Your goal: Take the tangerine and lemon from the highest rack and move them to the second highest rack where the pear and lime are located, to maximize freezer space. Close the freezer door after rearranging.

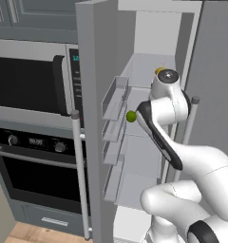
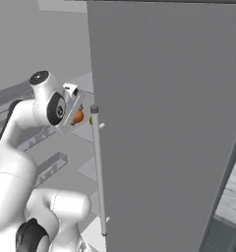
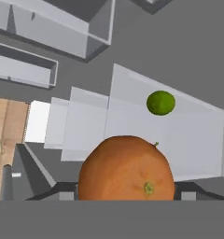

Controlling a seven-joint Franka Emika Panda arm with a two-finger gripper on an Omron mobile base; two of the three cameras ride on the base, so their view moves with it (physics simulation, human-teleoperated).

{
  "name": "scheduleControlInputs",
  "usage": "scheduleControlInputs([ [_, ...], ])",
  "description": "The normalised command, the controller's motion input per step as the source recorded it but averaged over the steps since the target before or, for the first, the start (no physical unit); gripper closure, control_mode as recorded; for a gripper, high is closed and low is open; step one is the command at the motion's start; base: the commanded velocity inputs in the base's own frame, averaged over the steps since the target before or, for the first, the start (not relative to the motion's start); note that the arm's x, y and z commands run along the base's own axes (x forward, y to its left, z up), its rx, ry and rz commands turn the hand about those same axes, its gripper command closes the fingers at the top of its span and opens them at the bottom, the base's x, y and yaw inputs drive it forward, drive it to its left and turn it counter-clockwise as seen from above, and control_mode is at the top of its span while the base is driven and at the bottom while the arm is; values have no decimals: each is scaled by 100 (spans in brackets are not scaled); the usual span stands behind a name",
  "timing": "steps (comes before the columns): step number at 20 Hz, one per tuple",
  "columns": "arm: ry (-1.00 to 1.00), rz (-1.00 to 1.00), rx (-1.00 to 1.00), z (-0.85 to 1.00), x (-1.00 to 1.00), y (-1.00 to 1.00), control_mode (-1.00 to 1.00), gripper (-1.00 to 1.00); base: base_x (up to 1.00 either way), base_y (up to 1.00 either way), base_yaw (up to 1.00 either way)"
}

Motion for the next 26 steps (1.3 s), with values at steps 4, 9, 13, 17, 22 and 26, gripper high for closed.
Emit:
scheduleControlInputs([
  [4,0,2,0,-38,9,0,-100,100,0,0,0],
  [9,0,3,0,-39,19,0,-100,100,0,0,0],
  [13,0,2,0,-36,30,0,-100,100,0,0,0],
  [17,0,0,0,-27,36,0,-100,100,0,0,0],
  [22,0,0,0,-16,41,0,-100,100,0,0,0],
  [26,0,0,0,-16,44,0,-100,100,0,0,0],
])
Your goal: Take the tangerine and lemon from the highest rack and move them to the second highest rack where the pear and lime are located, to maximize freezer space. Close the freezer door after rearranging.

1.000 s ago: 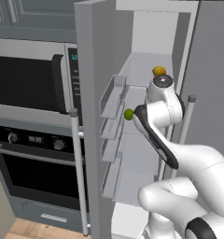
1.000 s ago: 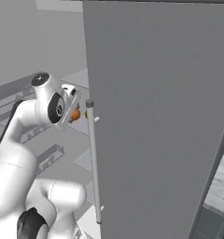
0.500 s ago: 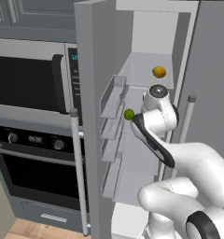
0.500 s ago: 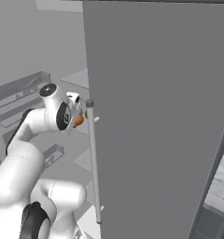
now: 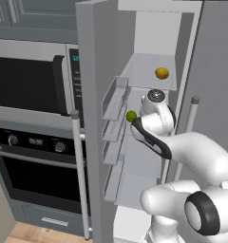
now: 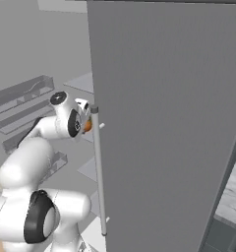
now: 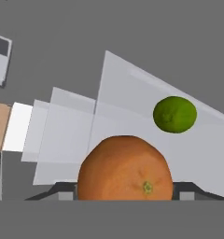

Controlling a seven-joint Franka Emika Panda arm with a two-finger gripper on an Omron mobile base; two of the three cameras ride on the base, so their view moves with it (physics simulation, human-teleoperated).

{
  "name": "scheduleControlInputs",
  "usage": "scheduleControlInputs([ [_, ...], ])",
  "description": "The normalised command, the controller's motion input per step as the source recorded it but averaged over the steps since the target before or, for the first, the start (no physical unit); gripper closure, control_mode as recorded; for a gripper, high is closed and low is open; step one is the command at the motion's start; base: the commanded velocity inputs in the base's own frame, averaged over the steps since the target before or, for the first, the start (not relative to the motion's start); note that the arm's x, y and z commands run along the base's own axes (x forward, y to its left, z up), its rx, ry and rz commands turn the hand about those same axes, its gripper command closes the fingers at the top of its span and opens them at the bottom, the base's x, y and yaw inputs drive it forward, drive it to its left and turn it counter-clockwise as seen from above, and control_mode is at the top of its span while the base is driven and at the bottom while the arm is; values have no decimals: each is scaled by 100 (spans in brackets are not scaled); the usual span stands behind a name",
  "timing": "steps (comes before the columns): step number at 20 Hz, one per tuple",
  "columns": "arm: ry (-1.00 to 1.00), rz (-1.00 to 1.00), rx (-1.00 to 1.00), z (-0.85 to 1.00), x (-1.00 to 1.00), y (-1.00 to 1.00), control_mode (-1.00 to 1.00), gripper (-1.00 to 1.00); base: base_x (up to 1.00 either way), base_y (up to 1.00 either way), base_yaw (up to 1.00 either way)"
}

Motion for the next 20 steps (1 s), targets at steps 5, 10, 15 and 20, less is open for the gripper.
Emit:
scheduleControlInputs([
  [5,0,0,0,-14,37,-3,-100,100,0,0,0],
  [10,0,0,0,-18,40,-7,-100,100,0,0,0],
  [15,0,0,0,-18,43,-1,-100,100,0,0,0],
  [20,0,0,0,-12,43,-1,-100,100,0,0,0],
])
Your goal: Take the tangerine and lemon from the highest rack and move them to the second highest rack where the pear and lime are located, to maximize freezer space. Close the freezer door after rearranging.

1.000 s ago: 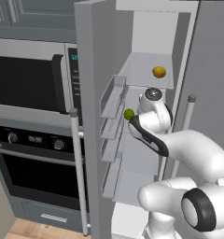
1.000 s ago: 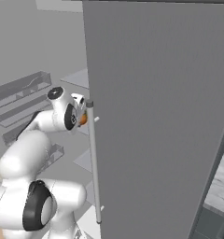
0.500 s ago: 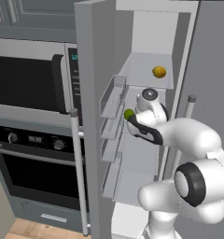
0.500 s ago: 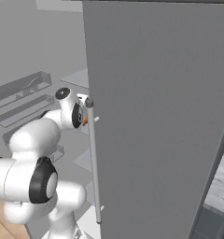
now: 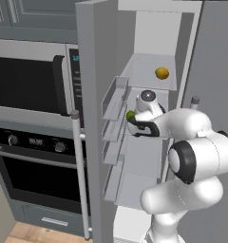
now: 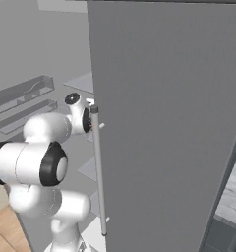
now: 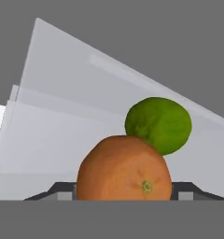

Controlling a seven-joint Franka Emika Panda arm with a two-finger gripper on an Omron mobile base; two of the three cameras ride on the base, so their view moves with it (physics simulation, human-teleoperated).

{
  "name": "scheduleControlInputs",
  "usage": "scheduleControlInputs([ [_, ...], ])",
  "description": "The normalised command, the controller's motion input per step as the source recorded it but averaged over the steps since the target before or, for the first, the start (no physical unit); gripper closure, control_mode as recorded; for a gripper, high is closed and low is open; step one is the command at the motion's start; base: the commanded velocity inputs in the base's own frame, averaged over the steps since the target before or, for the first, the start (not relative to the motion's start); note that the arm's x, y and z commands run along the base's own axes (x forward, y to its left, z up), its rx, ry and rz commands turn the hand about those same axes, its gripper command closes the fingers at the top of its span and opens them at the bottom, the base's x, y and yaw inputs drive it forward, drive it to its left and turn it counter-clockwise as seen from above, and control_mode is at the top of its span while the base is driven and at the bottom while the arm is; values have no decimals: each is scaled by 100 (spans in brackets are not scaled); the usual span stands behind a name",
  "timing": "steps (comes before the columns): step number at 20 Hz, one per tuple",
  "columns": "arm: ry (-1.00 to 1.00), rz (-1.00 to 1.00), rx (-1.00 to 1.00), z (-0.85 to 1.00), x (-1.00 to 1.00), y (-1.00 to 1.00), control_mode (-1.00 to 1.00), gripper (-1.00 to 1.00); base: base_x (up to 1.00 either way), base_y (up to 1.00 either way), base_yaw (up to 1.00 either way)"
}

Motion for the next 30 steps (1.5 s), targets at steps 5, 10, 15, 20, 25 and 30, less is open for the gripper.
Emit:
scheduleControlInputs([
  [5,-1,0,0,-17,44,-5,-100,100,0,0,0],
  [10,0,0,0,-22,43,-12,-100,100,0,0,0],
  [15,0,0,0,-30,32,-1,-100,100,0,0,0],
  [20,0,0,-1,-34,21,0,-100,-100,0,0,0],
  [25,0,0,-4,-50,9,0,-100,-100,0,0,0],
  [30,0,0,-7,-46,5,1,-100,-100,0,0,0],
])
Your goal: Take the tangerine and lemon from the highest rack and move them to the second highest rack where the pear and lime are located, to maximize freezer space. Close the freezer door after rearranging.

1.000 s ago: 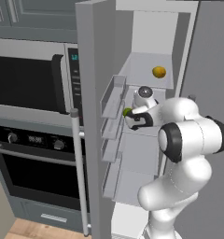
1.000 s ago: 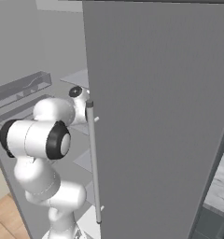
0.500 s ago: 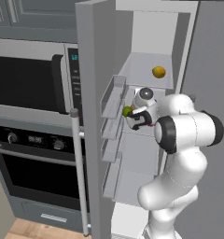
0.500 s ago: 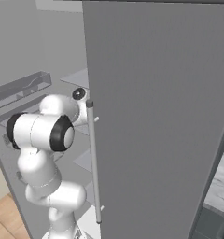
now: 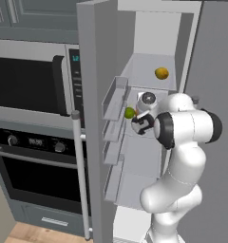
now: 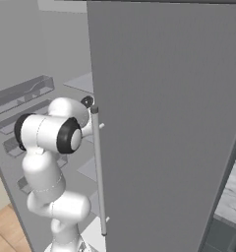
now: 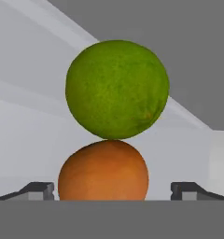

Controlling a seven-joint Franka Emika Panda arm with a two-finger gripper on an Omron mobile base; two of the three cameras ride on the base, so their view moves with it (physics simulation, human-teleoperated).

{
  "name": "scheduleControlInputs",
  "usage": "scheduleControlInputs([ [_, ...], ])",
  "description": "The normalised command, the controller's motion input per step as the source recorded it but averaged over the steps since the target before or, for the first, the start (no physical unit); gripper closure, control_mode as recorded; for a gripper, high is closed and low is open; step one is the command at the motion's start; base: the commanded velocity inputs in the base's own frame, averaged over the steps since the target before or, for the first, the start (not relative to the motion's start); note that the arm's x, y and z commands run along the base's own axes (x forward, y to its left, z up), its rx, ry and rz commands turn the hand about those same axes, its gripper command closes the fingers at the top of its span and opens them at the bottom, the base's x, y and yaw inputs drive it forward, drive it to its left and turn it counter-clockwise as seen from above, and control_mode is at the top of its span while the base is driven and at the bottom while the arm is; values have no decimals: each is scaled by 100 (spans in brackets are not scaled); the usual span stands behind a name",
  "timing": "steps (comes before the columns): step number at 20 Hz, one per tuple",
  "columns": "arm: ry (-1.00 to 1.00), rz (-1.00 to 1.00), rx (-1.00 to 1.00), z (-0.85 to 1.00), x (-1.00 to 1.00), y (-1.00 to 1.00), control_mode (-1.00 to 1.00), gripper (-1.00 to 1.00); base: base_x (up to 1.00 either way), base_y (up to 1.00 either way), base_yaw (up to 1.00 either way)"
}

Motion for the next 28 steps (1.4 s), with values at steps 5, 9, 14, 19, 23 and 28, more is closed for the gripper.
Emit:
scheduleControlInputs([
  [5,-4,0,0,-13,-28,12,-100,-100,0,0,0],
  [9,-9,0,1,0,-46,0,-100,-100,0,0,0],
  [14,0,0,7,16,-62,0,-100,-100,0,0,0],
  [19,0,-3,10,46,-67,1,-100,-100,0,0,0],
  [23,0,-7,8,64,-64,0,-100,-100,0,0,0],
  [28,0,-6,6,75,-58,0,-100,-100,0,0,0],
])
